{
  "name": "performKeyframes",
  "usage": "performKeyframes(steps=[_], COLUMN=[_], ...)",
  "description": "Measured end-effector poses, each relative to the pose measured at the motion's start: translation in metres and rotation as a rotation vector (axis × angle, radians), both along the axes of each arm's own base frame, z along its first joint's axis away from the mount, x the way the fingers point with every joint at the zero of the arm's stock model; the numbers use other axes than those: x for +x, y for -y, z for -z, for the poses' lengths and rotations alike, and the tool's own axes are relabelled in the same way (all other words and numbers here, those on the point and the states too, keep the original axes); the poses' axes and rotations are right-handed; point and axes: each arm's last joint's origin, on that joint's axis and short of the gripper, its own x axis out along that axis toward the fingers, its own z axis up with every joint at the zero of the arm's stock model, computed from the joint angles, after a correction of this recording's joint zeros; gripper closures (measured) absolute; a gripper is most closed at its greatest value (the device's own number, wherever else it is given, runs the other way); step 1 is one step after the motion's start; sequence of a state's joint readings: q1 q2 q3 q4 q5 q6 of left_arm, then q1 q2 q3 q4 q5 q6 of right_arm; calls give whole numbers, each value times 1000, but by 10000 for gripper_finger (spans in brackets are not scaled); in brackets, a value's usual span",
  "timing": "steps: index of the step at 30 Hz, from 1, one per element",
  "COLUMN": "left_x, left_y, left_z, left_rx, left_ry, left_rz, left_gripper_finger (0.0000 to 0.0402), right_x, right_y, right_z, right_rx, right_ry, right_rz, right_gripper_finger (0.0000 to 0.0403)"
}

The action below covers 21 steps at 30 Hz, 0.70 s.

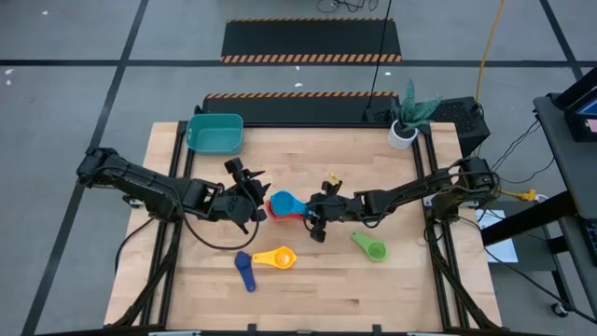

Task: Nest measuring cups in basket
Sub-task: Stack the light blue measuring cup on top of the red measuring cup

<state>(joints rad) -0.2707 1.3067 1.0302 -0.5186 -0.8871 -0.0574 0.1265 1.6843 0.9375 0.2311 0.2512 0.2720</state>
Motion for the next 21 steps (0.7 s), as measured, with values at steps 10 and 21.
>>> performKeyframes(steps=[10,21], left_x=[0,0], left_y=[0,0], left_z=[0,0], left_rx=[0,0], left_ry=[0,0], left_rz=[1,1], left_gripper_finger=[215,215], right_x=[11,13], right_y=[0,3], right_z=[15,26], right_rx=[16,10], right_ry=[-12,-46], right_rz=[-31,-26], right_gripper_finger=[283,282])
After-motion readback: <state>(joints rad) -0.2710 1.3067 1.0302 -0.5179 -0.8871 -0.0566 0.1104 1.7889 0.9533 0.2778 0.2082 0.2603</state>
